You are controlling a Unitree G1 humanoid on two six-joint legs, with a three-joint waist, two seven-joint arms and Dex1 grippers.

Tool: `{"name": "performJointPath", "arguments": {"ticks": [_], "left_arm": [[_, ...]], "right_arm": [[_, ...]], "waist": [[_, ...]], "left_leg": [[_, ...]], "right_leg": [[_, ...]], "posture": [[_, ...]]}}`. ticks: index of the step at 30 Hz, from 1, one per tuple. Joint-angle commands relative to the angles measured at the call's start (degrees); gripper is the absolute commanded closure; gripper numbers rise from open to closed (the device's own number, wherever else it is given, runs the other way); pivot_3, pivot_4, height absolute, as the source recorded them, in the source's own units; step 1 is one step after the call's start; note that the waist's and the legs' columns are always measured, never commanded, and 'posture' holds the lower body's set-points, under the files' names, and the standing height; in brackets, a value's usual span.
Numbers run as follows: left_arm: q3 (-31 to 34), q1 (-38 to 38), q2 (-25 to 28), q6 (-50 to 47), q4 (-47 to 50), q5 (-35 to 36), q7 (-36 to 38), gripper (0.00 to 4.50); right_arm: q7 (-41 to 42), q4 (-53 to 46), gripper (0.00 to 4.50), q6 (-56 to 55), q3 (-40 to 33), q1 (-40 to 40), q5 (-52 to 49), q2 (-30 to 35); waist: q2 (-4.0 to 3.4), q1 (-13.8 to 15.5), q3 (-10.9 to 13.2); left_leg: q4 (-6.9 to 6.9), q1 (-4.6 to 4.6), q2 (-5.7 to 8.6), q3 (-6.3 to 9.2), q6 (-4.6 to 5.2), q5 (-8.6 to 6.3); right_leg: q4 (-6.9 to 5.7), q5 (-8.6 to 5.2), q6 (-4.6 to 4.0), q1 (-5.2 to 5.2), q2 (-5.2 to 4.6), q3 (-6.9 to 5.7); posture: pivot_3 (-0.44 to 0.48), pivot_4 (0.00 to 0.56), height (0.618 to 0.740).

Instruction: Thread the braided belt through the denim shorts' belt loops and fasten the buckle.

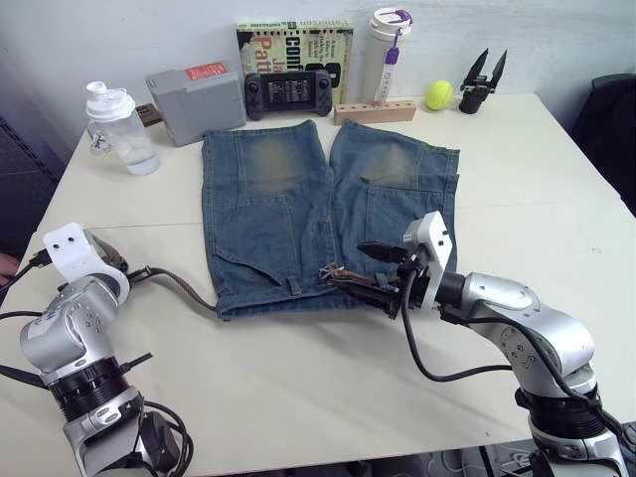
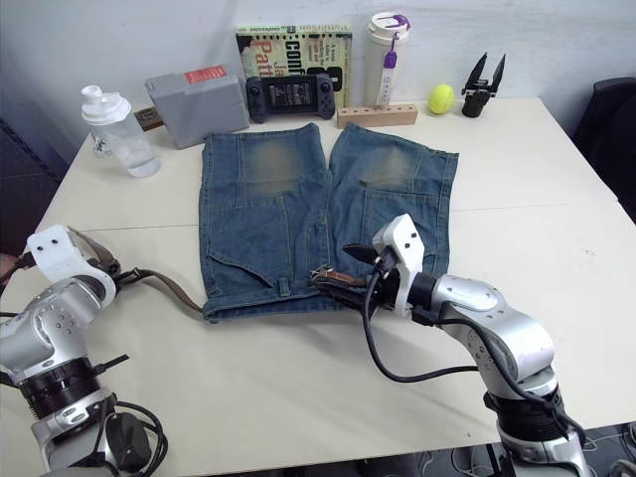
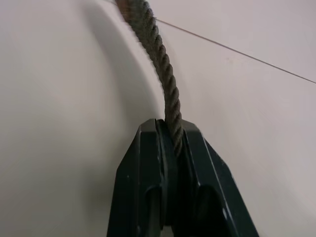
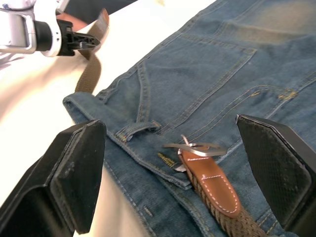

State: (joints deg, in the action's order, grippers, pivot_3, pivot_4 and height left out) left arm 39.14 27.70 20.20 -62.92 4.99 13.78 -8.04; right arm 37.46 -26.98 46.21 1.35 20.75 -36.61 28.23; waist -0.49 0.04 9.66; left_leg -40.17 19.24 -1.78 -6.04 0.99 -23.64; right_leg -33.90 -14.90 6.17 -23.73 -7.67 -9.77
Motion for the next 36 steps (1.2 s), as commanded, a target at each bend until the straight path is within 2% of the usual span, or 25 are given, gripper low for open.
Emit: {"name": "performJointPath", "arguments": {"ticks": [1,4,7,11,14,16,22,31,34,36], "left_arm": [[-13.72,-8.90,12.66,29.25,10.65,-8.46,14.18,4.47],[-18.66,-11.19,16.14,42.36,15.12,-11.23,20.73,4.47],[-30.65,-16.01,22.82,57.14,19.25,-15.53,30.54,4.47],[-37.82,-20.44,26.31,69.49,17.00,-21.38,34.59,4.47],[-39.52,-20.55,26.91,73.33,15.94,-24.40,34.34,4.47],[-40.26,-20.50,27.18,75.08,15.46,-25.12,33.83,4.47],[-39.27,-21.18,25.46,77.25,14.99,-26.06,33.02,4.47],[-37.80,-21.65,22.28,78.17,16.24,-25.96,33.13,4.47],[-37.60,-22.11,21.88,78.27,16.51,-26.29,33.27,4.50],[-37.56,-22.39,21.94,78.39,16.27,-27.12,33.24,4.50]], "right_arm": [[-2.57,-1.60,0.00,-2.25,-1.09,0.22,1.08,-1.08],[-3.06,-1.42,0.00,-3.20,-1.07,0.47,1.82,-1.24],[-1.89,-2.01,0.00,-7.78,2.10,0.82,6.59,0.14],[0.70,-1.97,0.00,-21.10,9.61,2.67,18.86,3.39],[1.04,1.07,0.00,-34.23,15.82,4.33,31.38,6.81],[1.78,2.54,0.00,-38.54,17.61,4.56,34.54,7.60],[3.54,3.40,0.00,-41.26,19.46,4.23,34.77,6.16],[2.09,10.37,0.00,-46.63,21.40,6.46,42.52,1.29],[1.88,11.11,0.80,-46.63,21.00,6.51,43.98,0.58],[1.96,11.14,1.67,-46.76,20.75,6.34,44.60,0.33]], "waist": [[0.00,-0.04,0.00],[0.10,-0.14,0.06],[0.13,-0.08,0.07],[0.12,-0.12,0.08],[0.02,-0.25,0.13],[0.00,-0.24,0.15],[-0.04,-0.17,0.18],[-0.04,-0.18,0.17],[-0.04,-0.22,0.17],[-0.04,-0.23,0.17]], "left_leg": [[0.00,0.00,0.00,0.00,0.00,0.00],[0.01,0.01,-0.03,-0.08,-0.01,0.00],[0.02,0.01,-0.04,-0.12,-0.04,0.00],[0.03,0.01,-0.06,-0.18,-0.04,-0.01],[0.13,0.00,-0.05,-0.30,-0.05,-0.01],[0.16,-0.01,-0.05,-0.39,-0.05,-0.01],[0.20,0.09,-0.08,-0.79,-0.05,-0.01],[0.11,0.12,-0.11,-0.76,-0.03,0.00],[0.12,0.12,-0.11,-0.75,-0.02,0.00],[0.11,0.12,-0.12,-0.75,-0.02,0.00]], "right_leg": [[0.00,0.00,0.00,0.00,0.00,0.00],[-0.02,-0.01,-0.02,-0.03,0.02,-0.01],[-0.02,-0.03,-0.05,-0.06,0.03,0.00],[-0.01,-0.03,-0.06,-0.07,0.03,0.05],[-0.02,-0.04,-0.07,-0.17,0.03,0.13],[-0.01,-0.04,-0.07,-0.21,0.04,0.22],[-0.20,-0.05,-0.08,-0.62,0.10,0.58],[-0.29,-0.04,-0.08,-0.63,0.07,0.56],[-0.29,-0.05,-0.09,-0.63,0.07,0.56],[-0.30,-0.05,-0.09,-0.63,0.07,0.55]], "posture": [[0.000,0.150,0.731],[0.000,0.150,0.731],[0.000,0.150,0.731],[0.000,0.150,0.731],[0.000,0.150,0.731],[0.000,0.150,0.731],[0.000,0.150,0.731],[0.000,0.150,0.731],[0.000,0.150,0.731],[0.000,0.150,0.731]]}}
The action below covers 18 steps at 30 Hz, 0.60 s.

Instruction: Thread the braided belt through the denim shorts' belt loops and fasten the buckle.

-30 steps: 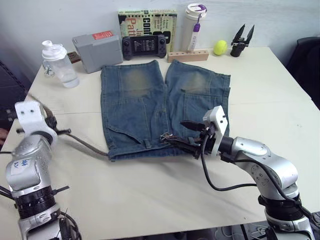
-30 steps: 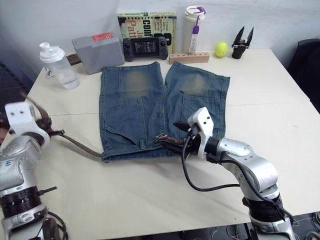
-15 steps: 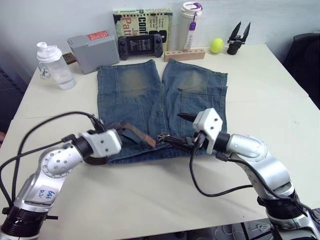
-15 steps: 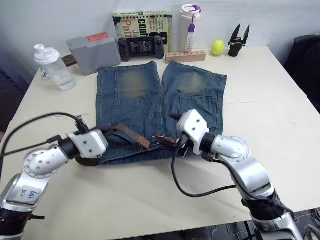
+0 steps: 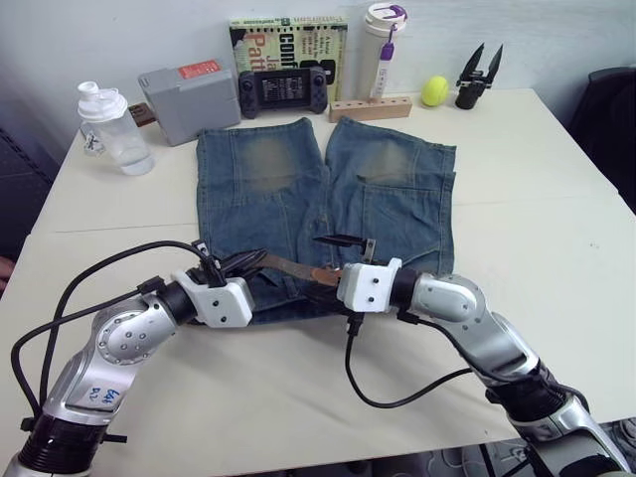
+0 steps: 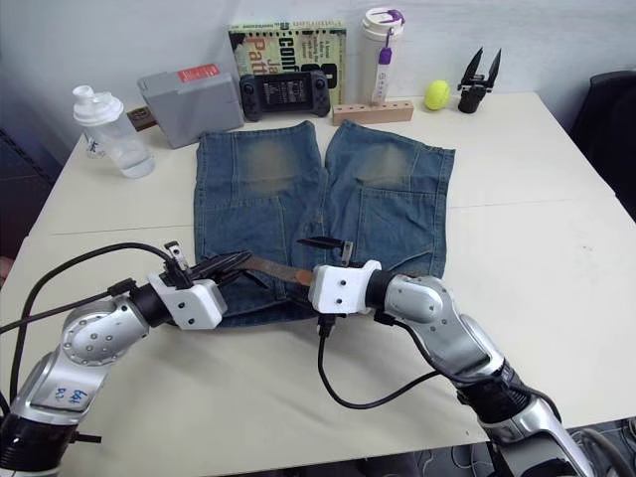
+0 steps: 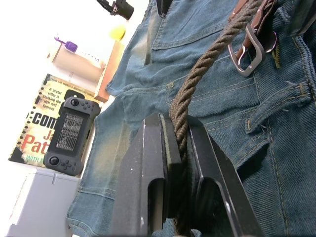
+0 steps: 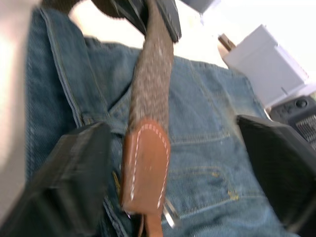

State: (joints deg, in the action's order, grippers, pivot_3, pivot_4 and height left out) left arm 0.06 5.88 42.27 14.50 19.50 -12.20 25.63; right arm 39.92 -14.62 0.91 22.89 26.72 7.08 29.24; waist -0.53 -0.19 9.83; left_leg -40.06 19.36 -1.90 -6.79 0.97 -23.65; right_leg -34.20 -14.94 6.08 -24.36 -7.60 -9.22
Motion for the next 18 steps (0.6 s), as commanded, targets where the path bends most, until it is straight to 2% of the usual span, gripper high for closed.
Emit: {"name": "performJointPath", "arguments": {"ticks": [1,5,6,10,12,13,15,16,17,18], "left_arm": [[1.50,-0.72,0.07,0.86,1.45,-2.01,-0.46,4.50],[1.90,-0.66,-0.53,0.94,1.01,-2.32,-0.74,4.50],[1.97,-0.60,-0.70,0.77,1.06,-2.56,-0.86,4.50],[2.27,-0.68,-1.24,-0.10,1.17,-2.93,-0.57,4.50],[2.94,-0.99,-1.79,-0.92,1.67,-1.03,-0.10,3.62],[3.61,-1.45,-2.13,-2.53,2.78,0.76,0.65,3.37],[4.74,-2.19,-2.73,-5.68,4.73,3.39,1.84,2.61],[5.60,-2.69,-3.17,-7.90,6.12,5.33,2.34,2.11],[6.88,-3.62,-3.40,-11.00,8.25,8.59,3.45,1.79],[9.86,-6.10,-3.41,-16.23,12.17,15.48,5.35,1.45]], "right_arm": [[-0.46,-1.28,2.13,-1.56,-0.89,0.31,1.14,-0.78],[-0.22,-1.43,4.24,-1.88,-1.16,0.13,1.69,-1.19],[-0.18,-1.43,4.39,-2.04,-1.13,0.07,1.93,-1.17],[-0.05,-1.38,4.39,-2.47,-0.96,-0.14,2.58,-1.23],[-0.04,-1.18,4.50,-2.65,-0.84,-0.09,2.79,-1.32],[-0.20,-0.75,4.50,-2.97,-0.75,0.03,3.10,-1.42],[-0.49,-0.04,4.50,-3.64,-0.64,0.22,3.75,-1.52],[-0.70,0.44,4.50,-4.28,-0.53,0.34,4.39,-1.44],[-0.89,1.13,4.50,-5.12,-0.42,0.52,5.06,-1.39],[-1.17,2.20,4.50,-6.22,-0.29,0.78,5.91,-1.28]], "waist": [[0.00,-0.02,0.00],[0.00,0.01,0.00],[0.00,0.00,0.00],[0.00,-0.02,0.00],[0.00,-0.03,0.00],[0.00,-0.05,0.00],[0.00,-0.08,0.00],[0.00,-0.08,0.00],[0.00,-0.07,0.00],[0.01,-0.09,0.00]], "left_leg": [[0.00,0.00,0.00,0.00,0.00,0.00],[0.00,0.00,0.00,0.00,0.00,0.00],[-0.01,0.00,0.00,0.00,0.00,0.00],[0.00,0.00,0.00,0.00,0.00,0.00],[0.00,0.00,0.00,-0.01,0.00,0.00],[0.00,0.00,0.00,0.00,0.00,0.00],[0.00,0.00,-0.01,0.00,0.00,0.00],[0.00,-0.01,-0.01,0.00,0.00,0.00],[0.00,0.00,-0.01,0.00,0.00,0.00],[-0.02,0.00,-0.02,0.00,0.00,0.00]], "right_leg": [[0.00,0.00,0.00,0.00,0.00,0.00],[0.00,0.00,0.00,0.00,0.00,0.00],[0.00,0.00,0.00,0.00,0.00,0.00],[0.00,0.00,0.00,0.00,0.01,0.00],[-0.01,0.00,0.00,0.00,0.01,0.00],[-0.01,0.00,0.00,0.00,0.00,0.00],[-0.01,0.00,0.00,0.00,0.01,0.00],[-0.01,0.00,0.00,0.00,0.01,0.00],[0.00,0.00,0.00,0.00,0.00,0.00],[-0.02,0.00,0.00,0.00,0.00,0.00]], "posture": [[0.000,0.150,0.731],[0.000,0.150,0.731],[0.000,0.150,0.731],[0.000,0.150,0.731],[0.000,0.150,0.731],[0.000,0.150,0.731],[0.000,0.150,0.731],[0.000,0.150,0.731],[0.000,0.150,0.731],[0.000,0.150,0.731]]}}
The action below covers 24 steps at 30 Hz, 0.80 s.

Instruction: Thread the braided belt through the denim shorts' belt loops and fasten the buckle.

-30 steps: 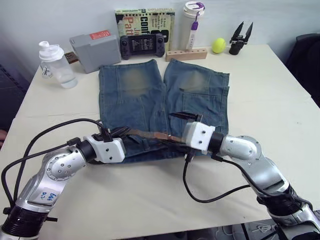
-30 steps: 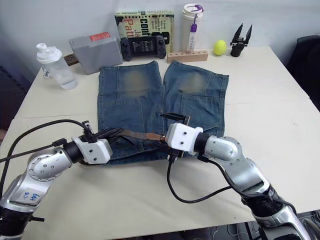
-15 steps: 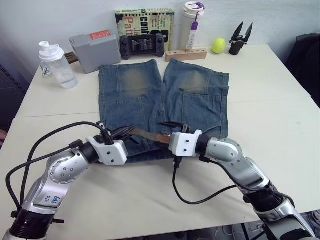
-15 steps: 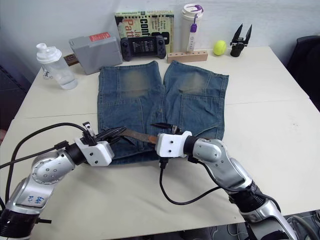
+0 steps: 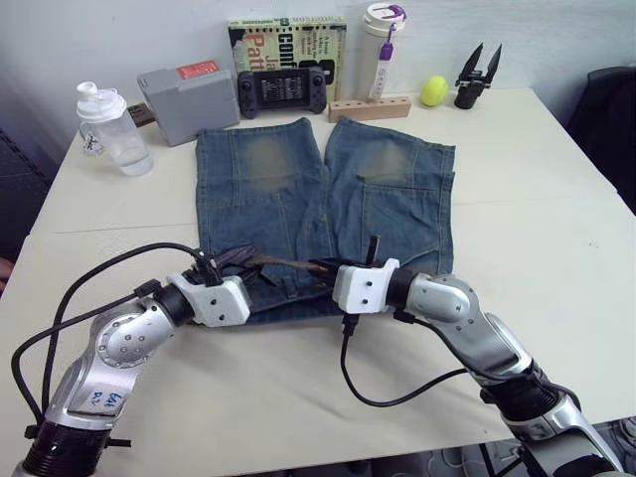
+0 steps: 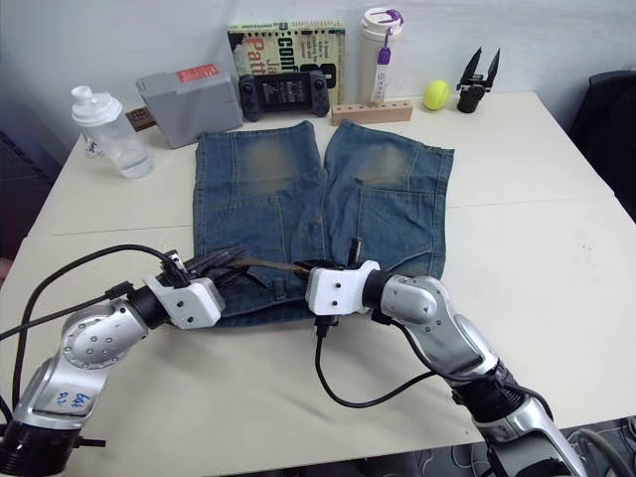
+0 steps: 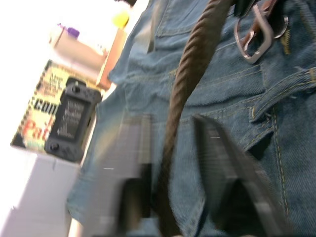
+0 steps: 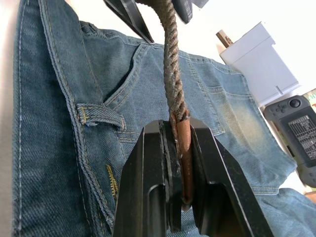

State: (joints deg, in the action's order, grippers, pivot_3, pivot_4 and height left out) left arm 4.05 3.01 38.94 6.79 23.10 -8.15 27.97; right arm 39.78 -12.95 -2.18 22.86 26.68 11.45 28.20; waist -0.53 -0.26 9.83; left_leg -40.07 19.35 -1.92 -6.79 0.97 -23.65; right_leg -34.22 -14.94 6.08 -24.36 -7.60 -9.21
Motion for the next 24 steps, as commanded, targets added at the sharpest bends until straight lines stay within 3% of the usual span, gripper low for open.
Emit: {"name": "performJointPath", "arguments": {"ticks": [1,4,7,8,10,14,20,24], "left_arm": [[8.07,-4.97,-0.03,-12.39,11.46,16.32,4.40,1.45],[16.16,-10.86,1.38,-29.93,19.24,38.05,6.14,1.45],[26.78,-16.66,3.75,-40.49,19.90,70.59,2.88,1.45],[28.76,-17.79,4.32,-42.25,19.21,77.49,1.71,1.45],[26.90,-19.78,2.33,-44.38,18.00,86.60,-5.34,1.45],[17.92,-17.98,-2.09,-43.96,16.41,103.09,-24.66,1.45],[7.28,-14.69,-12.07,-37.46,15.38,113.63,-46.45,1.45],[6.08,-11.97,-17.39,-32.17,16.15,119.40,-53.44,1.45]], "right_arm": [[-1.19,1.31,4.50,-3.94,-0.23,0.99,2.11,-0.23],[-1.70,3.38,4.50,-5.99,-0.34,1.55,3.31,-0.37],[-2.82,5.08,4.50,-8.36,-0.36,2.35,4.38,-1.08],[-3.05,5.43,4.50,-8.86,-0.32,2.51,4.58,-1.31],[-3.86,6.30,4.50,-11.17,0.01,2.77,5.48,-1.66],[-6.24,7.68,4.50,-15.03,-0.30,3.07,7.45,-2.26],[-12.63,9.87,4.50,-22.57,-0.61,3.98,13.82,-2.31],[-14.23,10.52,4.50,-24.39,-0.67,3.94,15.30,-2.10]], "waist": [[0.01,-0.10,-0.01],[0.02,-0.59,-0.01],[0.03,-0.87,0.00],[0.03,-0.91,0.00],[0.02,-0.86,0.00],[0.03,-0.79,0.00],[0.02,-1.24,-0.01],[0.03,-1.17,-0.01]], "left_leg": [[0.00,0.01,-0.01,0.00,0.00,0.00],[0.00,-0.01,-0.18,0.20,0.00,0.00],[-0.08,-0.03,-0.46,0.51,-0.01,-0.01],[-0.11,-0.03,-0.45,0.60,-0.01,-0.01],[-0.18,-0.01,-0.45,0.73,-0.01,-0.01],[-0.22,-0.05,-0.28,0.97,0.00,-0.01],[-0.33,-0.15,0.06,1.38,0.00,-0.01],[-0.34,-0.13,0.04,1.50,-0.01,-0.01]], "right_leg": [[0.01,0.00,0.00,0.00,0.00,0.01],[-0.01,-0.01,-0.02,-0.06,-0.01,0.07],[-0.14,-0.06,-0.10,-0.05,-0.02,0.07],[-0.19,-0.07,-0.12,-0.03,-0.08,0.05],[-0.21,-0.08,-0.14,0.03,-0.13,0.09],[-0.20,-0.08,-0.15,0.19,-0.11,0.12],[-0.12,-0.08,-0.15,0.52,-0.03,0.21],[0.05,-0.08,-0.15,0.63,0.04,0.16]], "posture": [[0.000,0.150,0.731],[0.000,0.150,0.731],[0.000,0.150,0.731],[0.000,0.150,0.731],[0.000,0.150,0.731],[0.000,0.150,0.731],[0.000,0.150,0.731],[0.000,0.150,0.731]]}}
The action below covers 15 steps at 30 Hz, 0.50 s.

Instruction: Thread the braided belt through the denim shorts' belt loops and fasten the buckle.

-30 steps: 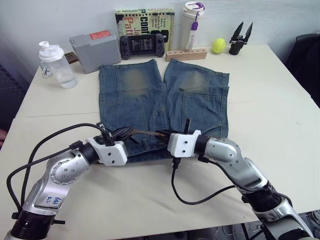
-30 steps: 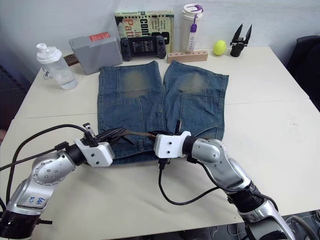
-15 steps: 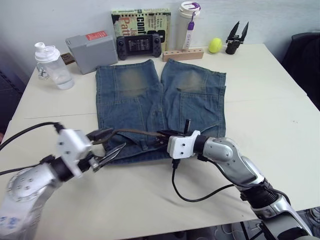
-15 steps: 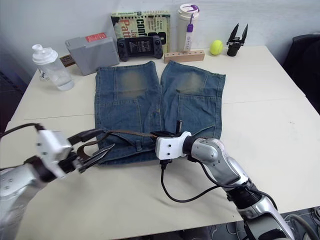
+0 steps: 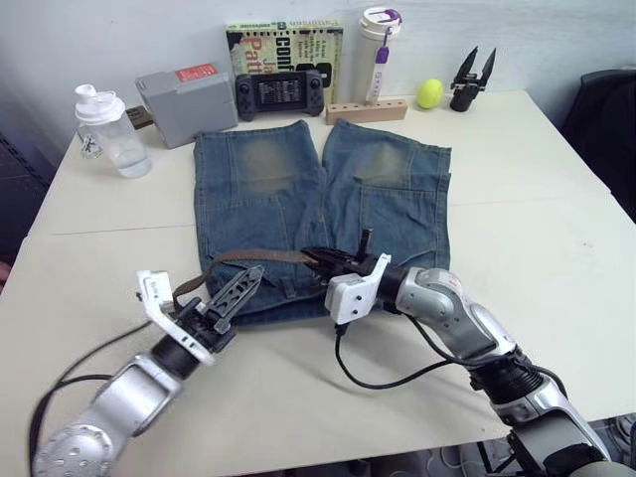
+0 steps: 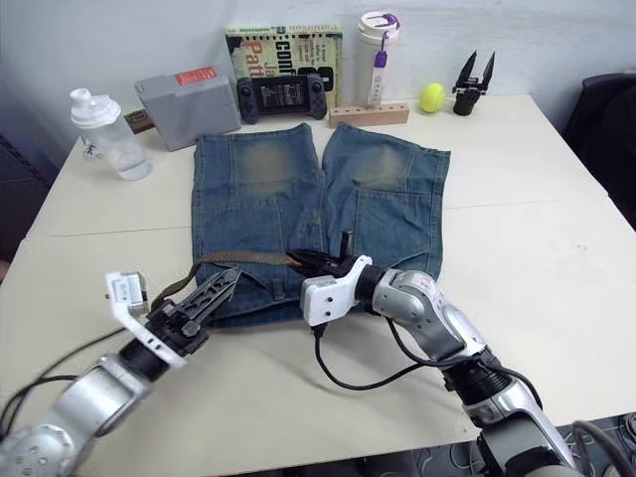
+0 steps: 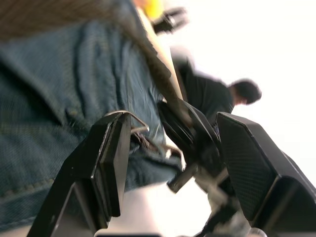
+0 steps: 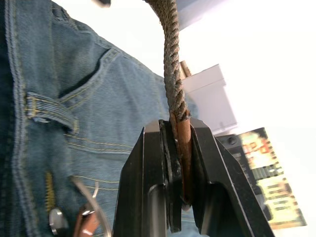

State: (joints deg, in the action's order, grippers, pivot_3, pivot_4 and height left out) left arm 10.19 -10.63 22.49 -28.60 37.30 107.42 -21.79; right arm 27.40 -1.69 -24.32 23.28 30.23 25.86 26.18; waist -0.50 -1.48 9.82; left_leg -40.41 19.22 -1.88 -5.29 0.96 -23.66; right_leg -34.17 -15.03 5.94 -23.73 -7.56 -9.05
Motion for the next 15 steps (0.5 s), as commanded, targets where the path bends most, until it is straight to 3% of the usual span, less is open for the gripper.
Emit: {"name": "performJointPath", "arguments": {"ticks": [1,10,15], "left_arm": [[-0.51,2.21,-1.13,3.46,1.77,3.64,-5.02,1.45],[-4.19,6.12,-4.91,6.10,-0.16,3.79,-10.83,1.45],[-4.13,8.05,-5.51,6.81,-1.37,3.98,-11.27,2.76]], "right_arm": [[-2.12,-0.65,4.50,-2.50,-1.15,0.34,1.04,-0.10],[-2.75,-0.61,4.50,-3.49,-0.92,-0.12,1.74,-0.36],[-1.75,-0.96,4.50,-2.90,-0.84,-0.49,0.74,-0.48]], "waist": [[0.00,0.05,0.00],[0.00,0.08,0.00],[0.00,0.01,0.00]], "left_leg": [[-0.03,0.00,0.00,0.02,0.00,0.00],[-0.07,0.00,0.04,0.10,0.00,0.00],[-0.06,0.00,0.03,0.10,0.00,0.00]], "right_leg": [[0.03,0.00,0.00,0.04,0.01,-0.01],[0.22,0.00,0.01,0.20,0.04,-0.01],[0.22,0.00,0.01,0.20,0.08,-0.01]], "posture": [[0.000,0.150,0.731],[0.000,0.150,0.731],[0.000,0.150,0.731]]}}
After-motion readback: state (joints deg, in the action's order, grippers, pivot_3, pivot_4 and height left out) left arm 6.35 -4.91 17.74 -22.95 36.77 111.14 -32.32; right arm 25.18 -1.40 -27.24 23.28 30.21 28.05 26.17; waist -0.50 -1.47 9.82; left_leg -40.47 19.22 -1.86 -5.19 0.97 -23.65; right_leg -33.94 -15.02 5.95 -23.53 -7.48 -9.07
